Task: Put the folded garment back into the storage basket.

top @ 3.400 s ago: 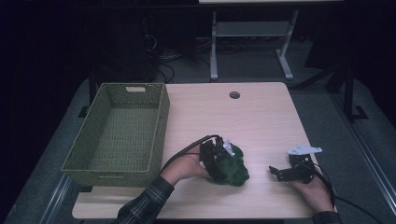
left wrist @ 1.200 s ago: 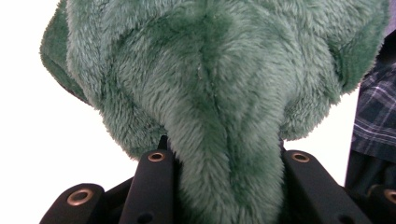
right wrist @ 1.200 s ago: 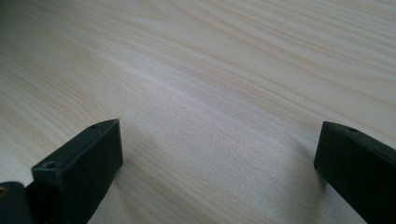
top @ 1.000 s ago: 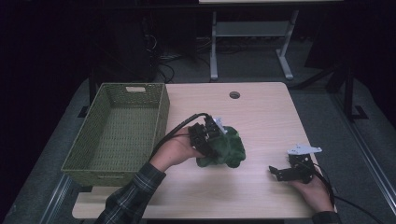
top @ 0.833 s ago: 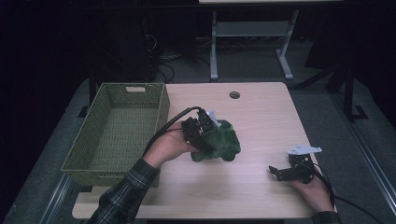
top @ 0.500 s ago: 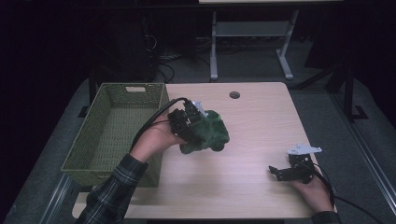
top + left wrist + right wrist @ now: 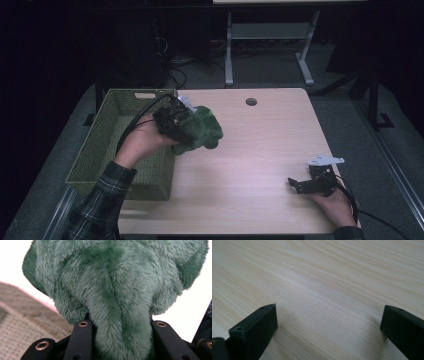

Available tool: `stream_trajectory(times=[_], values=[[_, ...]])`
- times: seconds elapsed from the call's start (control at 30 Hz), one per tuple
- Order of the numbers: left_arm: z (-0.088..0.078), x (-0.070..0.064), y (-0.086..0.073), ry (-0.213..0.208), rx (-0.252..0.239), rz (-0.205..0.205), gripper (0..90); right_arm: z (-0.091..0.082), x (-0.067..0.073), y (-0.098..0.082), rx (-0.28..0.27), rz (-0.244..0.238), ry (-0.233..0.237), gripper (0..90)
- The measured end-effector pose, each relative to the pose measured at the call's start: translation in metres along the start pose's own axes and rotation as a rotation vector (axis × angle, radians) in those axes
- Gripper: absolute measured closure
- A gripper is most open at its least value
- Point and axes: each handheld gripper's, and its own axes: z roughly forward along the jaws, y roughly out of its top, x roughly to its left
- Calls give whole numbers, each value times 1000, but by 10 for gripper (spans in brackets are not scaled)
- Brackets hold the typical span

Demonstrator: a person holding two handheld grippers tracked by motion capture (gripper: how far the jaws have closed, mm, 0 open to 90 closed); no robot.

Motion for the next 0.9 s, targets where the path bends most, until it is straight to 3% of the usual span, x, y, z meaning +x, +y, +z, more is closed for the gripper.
stream_trajectory(times=[0.47,0.57,0.7,0.9], values=[[-37,48,-53,94,-25,-169,664,0,1,0,0,7,-6,5],[-40,56,-64,132,-26,-217,664,0,1,0,0,8,-6,5],[-41,66,-77,146,-21,-266,664,0,1,0,0,8,-6,5],[-30,80,-94,178,25,-329,663,0,1,0,1,6,-6,5]])
